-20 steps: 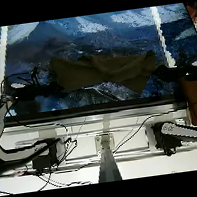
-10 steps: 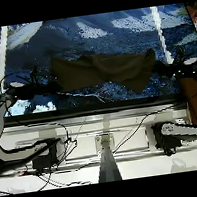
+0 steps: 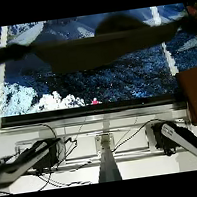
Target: Fold the clothes and pants, and hang the long-sleeved shirts on hangers.
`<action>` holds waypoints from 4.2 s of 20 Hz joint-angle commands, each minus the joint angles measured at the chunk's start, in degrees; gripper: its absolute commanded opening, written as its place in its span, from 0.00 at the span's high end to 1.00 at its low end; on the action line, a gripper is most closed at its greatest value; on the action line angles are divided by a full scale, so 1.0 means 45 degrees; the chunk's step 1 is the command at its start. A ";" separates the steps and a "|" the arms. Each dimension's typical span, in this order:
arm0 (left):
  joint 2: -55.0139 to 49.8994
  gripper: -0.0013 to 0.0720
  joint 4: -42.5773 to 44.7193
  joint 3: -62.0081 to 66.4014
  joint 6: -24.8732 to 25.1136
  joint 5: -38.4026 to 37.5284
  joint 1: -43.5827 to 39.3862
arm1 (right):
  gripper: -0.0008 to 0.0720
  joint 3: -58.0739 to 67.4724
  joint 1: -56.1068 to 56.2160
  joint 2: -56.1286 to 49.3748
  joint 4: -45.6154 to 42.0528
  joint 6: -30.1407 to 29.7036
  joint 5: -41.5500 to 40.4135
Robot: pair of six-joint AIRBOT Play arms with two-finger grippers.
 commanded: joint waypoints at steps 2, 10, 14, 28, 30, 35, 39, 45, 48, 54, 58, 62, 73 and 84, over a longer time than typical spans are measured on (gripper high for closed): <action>0.3094 0.96 0.0291 0.1423 -0.0073 0.3337 0.0481 | 0.95 0.3036 0.0010 0.3031 0.0010 0.0005 0.0170; 0.6839 0.96 0.1938 0.1418 -0.0078 0.8932 0.1885 | 0.95 0.5610 0.0010 0.5634 0.0000 0.0005 0.0146; 0.6654 0.96 0.2701 0.1365 -0.0282 0.8257 0.2021 | 0.95 0.5421 0.0010 0.4969 -0.0087 0.0515 0.0481; -0.5940 0.96 0.2696 0.1365 -0.0180 0.0835 -0.0112 | 0.95 0.0675 0.0651 -0.4784 -0.0005 0.1443 0.3245; -0.6926 0.96 0.2691 0.1370 -0.0185 0.2234 -0.0695 | 0.95 0.0058 0.1360 -0.5901 -0.0010 0.1443 0.1515; -0.7140 0.96 0.2701 0.1370 -0.0185 0.4580 -0.1345 | 0.95 0.0049 0.2574 -0.6931 -0.0068 0.1452 -0.1462; -0.7077 0.96 0.3424 0.1370 -0.0189 0.2191 -0.1044 | 0.95 0.0049 0.2540 -0.6921 -0.1438 0.1472 0.0534; -0.7101 0.96 0.6431 0.1365 -0.0393 -0.3784 -0.1044 | 0.95 0.0044 0.2550 -0.6921 -0.3755 0.1511 0.5644; -0.7116 0.63 0.7135 0.1365 -0.0806 -0.3701 -0.1078 | 0.58 0.0049 0.2550 -0.6921 -0.4571 0.2113 0.5508; -0.7048 0.03 0.7091 0.1370 -0.2540 -0.3842 -0.1049 | 0.05 0.0034 0.2540 -0.6611 -0.5479 0.2244 0.5435; -0.5892 0.23 0.6756 0.1336 -0.2803 -0.4279 -0.0398 | 0.20 -0.0670 0.2535 -0.4925 -0.6649 0.2229 0.6207; -0.2234 0.24 0.5406 -0.1015 -0.2006 -0.3623 0.1073 | 0.20 -0.5183 0.2540 -0.1350 -0.6756 0.2317 0.5819; 0.0826 0.24 0.5406 -0.6975 -0.1943 -0.1229 0.2764 | 0.24 -1.2046 0.2550 0.0860 -0.3070 0.5265 0.2715; -0.1321 0.24 0.5411 -0.6975 -0.1938 -0.1064 0.2764 | 0.90 -1.2021 0.2550 -0.0563 -0.0204 0.2778 0.1321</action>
